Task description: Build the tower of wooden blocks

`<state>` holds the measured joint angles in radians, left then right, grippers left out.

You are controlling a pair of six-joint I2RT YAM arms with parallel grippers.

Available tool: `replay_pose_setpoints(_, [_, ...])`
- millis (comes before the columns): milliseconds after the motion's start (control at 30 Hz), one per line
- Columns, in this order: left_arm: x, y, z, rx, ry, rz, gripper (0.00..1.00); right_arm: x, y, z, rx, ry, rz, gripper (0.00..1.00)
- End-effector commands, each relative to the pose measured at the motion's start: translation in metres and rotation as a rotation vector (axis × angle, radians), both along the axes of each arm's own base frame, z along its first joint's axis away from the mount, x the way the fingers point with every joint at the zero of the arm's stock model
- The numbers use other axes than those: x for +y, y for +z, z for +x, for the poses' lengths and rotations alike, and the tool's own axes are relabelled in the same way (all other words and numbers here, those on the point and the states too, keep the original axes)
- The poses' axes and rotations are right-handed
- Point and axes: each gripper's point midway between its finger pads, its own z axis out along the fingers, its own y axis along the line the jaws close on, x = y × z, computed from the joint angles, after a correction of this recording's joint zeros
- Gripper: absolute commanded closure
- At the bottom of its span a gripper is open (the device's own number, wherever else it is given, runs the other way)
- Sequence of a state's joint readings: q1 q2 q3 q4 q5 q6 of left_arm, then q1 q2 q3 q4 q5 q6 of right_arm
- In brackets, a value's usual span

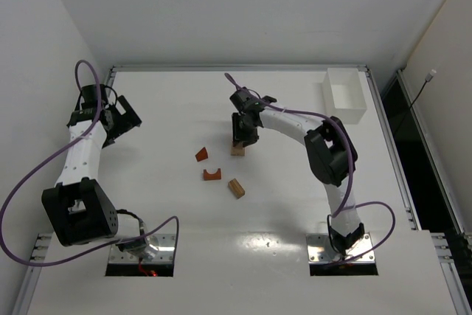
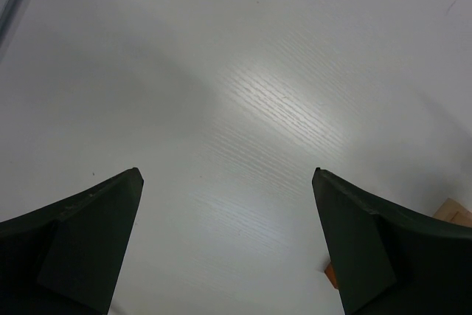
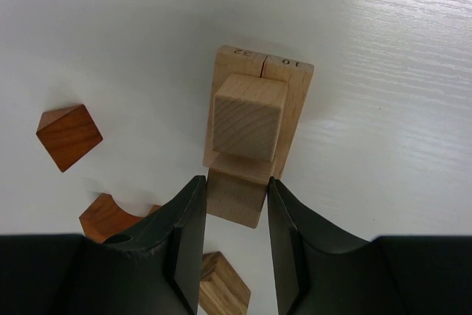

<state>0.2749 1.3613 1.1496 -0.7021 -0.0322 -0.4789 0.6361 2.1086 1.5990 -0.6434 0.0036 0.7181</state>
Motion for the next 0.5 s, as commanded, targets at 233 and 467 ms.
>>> replay_pose_setpoints(233, [0.003, 0.012, 0.011, -0.038, -0.002, 0.004, 0.0, 0.005, 0.004, 0.018, -0.037, -0.014, 0.027, 1.0])
replay_pose_setpoints(467, [0.004, 0.01, 0.013, -0.03, -0.002, 0.001, 0.0, 0.008, 0.004, 0.027, -0.061, -0.002, 0.023, 1.0])
